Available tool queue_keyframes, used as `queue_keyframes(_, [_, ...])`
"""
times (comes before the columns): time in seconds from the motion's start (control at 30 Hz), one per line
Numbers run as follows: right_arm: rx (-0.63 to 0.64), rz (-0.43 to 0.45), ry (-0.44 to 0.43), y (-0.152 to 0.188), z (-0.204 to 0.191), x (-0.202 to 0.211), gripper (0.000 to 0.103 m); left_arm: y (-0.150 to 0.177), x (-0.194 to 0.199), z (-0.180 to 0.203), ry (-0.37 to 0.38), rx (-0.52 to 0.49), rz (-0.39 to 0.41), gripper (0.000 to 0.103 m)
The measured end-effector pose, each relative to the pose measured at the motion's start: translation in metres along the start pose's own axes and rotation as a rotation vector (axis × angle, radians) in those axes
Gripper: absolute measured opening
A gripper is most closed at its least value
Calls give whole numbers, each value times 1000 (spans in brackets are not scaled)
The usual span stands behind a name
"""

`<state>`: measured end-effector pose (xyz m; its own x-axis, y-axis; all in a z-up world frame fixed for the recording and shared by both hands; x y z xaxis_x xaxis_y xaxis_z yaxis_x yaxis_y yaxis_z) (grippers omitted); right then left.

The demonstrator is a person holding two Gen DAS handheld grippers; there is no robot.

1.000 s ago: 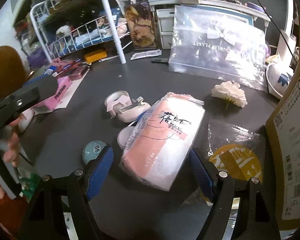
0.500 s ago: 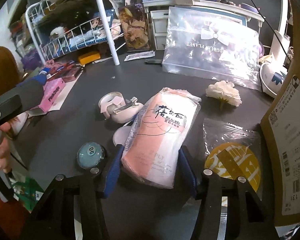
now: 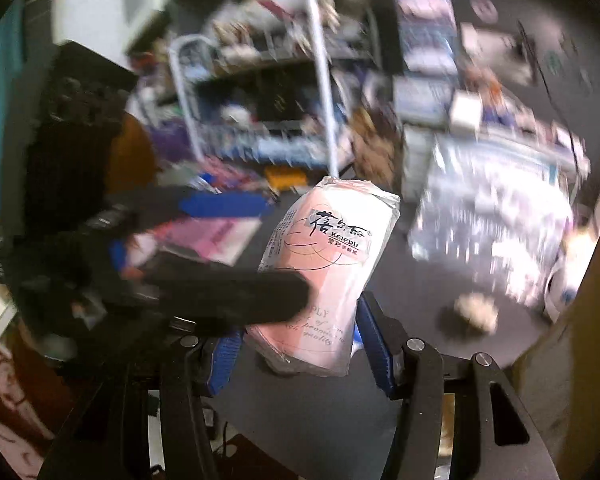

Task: Organize objects
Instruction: 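Grasp the pink wrapped package with the right tool and lift it, then carry the pink package into the cardboard box and open the right tool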

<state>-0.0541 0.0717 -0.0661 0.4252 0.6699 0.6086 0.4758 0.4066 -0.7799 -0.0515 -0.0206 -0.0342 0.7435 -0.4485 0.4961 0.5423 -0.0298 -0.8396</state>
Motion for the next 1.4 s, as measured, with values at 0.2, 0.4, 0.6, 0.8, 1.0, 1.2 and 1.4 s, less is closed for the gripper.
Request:
queue_keyframes(0.2, [77,76,16,-24,10,55,51,-37,-1,44,53,-23,51,51])
queue_keyframes(0.4, [75,116,95,-21,50,103,51,-65,-35,100,87,-91,43,41])
queue_keyframes(0.6, [15,108,183,-3,103,141,51,-81,-88,150,161,-133,-40,36])
queue_keyframes(0.8, [-74,52,204,17,147,154,51,-81,-129,176,192,-154,-149,36])
queue_keyframes(1.0, [-80,12,235,26,162,147,63,-77,-141,178,145,-162,-168,80])
queue_keyframes(1.2, [-102,6,238,28,170,138,72,-82,-122,157,121,-134,-111,82])
queue_keyframes(1.4, [-121,25,261,20,169,129,72,-84,-91,131,86,-92,-34,86])
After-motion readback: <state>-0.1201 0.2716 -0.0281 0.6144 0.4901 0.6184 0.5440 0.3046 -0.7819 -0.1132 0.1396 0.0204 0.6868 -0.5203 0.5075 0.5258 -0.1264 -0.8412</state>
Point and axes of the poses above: each gripper's, at about its wrist camera, not at the fingertips, and x roughly against the way its jaws point, z to its right, y to its underside, the point moved 3 cm from there along -x, roughly the way its jaws point, and after that the axes turned 2 degrees about -x, right-handed, at the moved point
